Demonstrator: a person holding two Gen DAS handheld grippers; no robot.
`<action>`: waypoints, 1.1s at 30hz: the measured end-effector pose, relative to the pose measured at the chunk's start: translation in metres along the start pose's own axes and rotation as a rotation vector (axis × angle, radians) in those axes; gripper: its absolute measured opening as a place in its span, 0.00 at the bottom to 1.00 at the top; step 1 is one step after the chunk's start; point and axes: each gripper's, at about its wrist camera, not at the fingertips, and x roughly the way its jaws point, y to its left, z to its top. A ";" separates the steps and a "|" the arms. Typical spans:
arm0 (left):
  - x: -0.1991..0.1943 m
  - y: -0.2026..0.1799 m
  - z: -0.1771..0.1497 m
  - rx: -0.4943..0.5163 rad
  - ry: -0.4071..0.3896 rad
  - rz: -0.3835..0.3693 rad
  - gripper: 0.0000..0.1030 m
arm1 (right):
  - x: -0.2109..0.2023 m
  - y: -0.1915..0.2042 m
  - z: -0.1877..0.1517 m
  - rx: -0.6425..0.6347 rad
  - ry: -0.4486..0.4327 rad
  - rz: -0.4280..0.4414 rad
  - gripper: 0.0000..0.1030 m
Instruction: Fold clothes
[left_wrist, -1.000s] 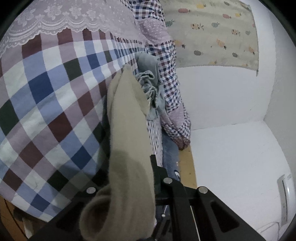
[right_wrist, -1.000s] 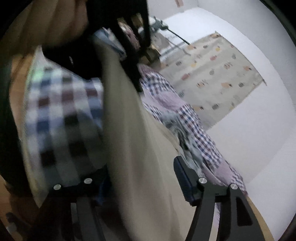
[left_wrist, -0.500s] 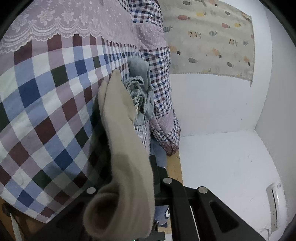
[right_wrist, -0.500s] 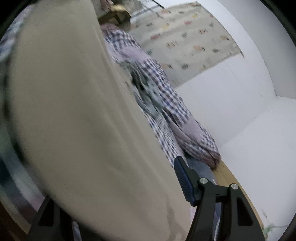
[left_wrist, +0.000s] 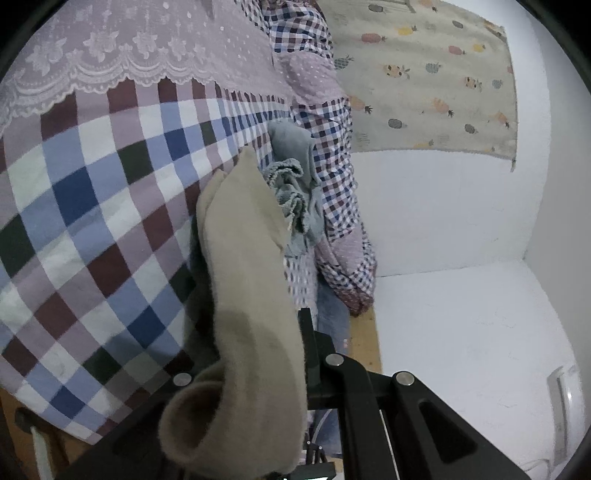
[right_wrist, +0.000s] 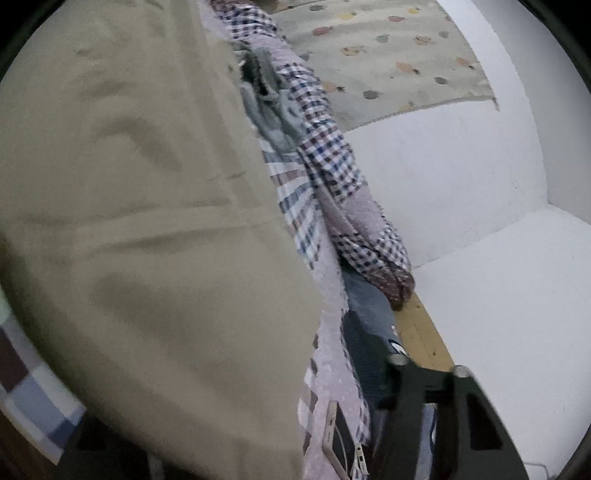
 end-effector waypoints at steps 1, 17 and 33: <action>-0.001 0.001 -0.001 0.006 -0.002 0.013 0.03 | 0.001 0.001 -0.001 -0.009 0.006 0.015 0.27; -0.021 -0.040 -0.019 0.153 -0.058 0.027 0.03 | -0.024 -0.068 0.016 0.195 -0.044 0.079 0.06; -0.133 -0.200 -0.059 0.367 -0.196 -0.244 0.03 | -0.139 -0.217 0.028 0.354 -0.214 -0.099 0.06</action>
